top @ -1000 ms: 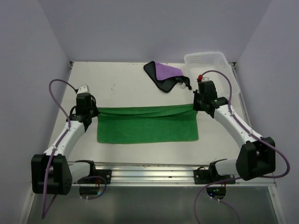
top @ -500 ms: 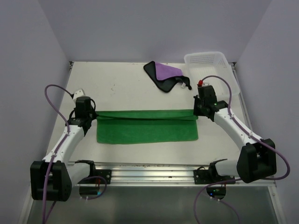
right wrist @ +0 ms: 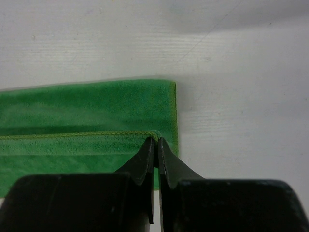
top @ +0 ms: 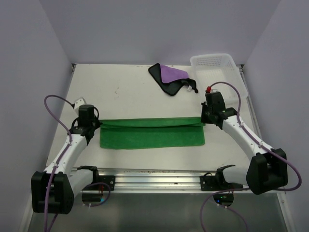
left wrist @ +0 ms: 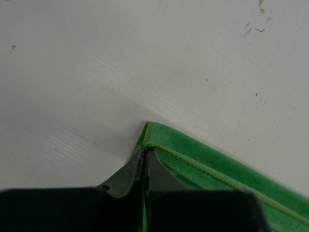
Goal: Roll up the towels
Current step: Fold the towel
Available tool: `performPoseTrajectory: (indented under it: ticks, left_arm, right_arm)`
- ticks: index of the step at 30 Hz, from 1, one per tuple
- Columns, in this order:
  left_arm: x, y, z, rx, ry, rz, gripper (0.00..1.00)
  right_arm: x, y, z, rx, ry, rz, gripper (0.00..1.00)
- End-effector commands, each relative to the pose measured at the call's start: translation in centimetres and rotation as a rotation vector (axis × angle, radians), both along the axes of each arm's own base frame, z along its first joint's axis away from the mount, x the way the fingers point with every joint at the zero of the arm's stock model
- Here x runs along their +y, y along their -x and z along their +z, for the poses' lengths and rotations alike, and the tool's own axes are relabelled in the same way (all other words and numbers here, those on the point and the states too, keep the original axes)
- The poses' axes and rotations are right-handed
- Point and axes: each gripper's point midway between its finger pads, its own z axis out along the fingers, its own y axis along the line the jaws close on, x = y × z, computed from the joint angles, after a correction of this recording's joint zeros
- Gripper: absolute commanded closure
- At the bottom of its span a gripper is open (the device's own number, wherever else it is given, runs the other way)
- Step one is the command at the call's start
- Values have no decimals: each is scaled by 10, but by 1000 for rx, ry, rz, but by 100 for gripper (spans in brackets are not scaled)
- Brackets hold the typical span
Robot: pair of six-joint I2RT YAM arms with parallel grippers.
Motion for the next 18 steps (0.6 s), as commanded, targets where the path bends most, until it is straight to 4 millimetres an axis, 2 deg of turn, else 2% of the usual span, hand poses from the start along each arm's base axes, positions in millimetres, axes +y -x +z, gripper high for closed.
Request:
performPoseTrajectory:
  ticks: [1, 12, 18]
  left_arm:
    - [11, 8, -4, 0, -5, 76, 100]
    - [11, 22, -14, 13, 11, 96, 100]
    - [9, 27, -24, 35, 29, 107, 100]
  right_arm:
    - [-11, 9, 2, -2, 22, -42, 100]
    - [-15, 27, -12, 32, 19, -60, 100]
    - [-8, 33, -22, 45, -21, -43, 100]
